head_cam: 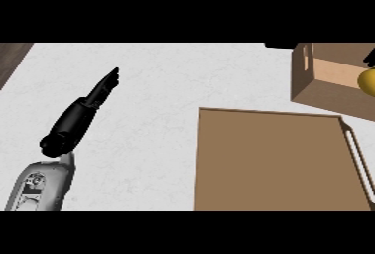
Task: Pick the lemon from the tray and place it in the cardboard box
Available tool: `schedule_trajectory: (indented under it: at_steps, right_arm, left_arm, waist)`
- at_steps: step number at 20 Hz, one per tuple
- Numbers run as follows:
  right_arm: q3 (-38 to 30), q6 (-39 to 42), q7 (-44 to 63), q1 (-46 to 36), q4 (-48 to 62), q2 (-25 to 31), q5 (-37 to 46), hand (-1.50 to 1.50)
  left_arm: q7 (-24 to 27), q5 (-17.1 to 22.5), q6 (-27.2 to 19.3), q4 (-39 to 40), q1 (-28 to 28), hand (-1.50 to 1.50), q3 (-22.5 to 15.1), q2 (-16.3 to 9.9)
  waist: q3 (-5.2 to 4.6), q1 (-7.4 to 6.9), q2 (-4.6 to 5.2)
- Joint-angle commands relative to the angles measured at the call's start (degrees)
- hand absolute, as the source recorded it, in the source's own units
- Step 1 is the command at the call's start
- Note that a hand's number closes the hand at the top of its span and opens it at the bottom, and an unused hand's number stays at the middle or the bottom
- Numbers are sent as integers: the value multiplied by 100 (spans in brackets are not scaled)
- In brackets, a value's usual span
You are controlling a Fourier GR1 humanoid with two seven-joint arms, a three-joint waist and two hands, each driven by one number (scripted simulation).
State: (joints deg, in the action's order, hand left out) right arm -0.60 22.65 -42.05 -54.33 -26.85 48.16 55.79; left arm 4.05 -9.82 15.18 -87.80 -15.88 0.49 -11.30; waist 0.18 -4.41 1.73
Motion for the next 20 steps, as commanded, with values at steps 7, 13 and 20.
schedule_trajectory:
  at_steps: [7, 13, 20]
  right_arm:
    - [-1003, 839, -1547, -529, 997, -186, -1375, -150]
    - [-2407, 1901, -126, -924, 2094, -232, -2873, -150]
    - [-3058, 2010, 1056, -1168, 2467, 344, -3526, -150]
  left_arm:
    - [-119, 44, -7, -46, -51, 0, 88, -24]
    - [-12, 35, 2, -56, 108, 0, 55, -5]
    - [23, -45, -41, -87, -17, 0, -53, 74]
  waist:
    - [25, 72, -43]
    - [14, 89, -43]
    - [30, -62, 89]
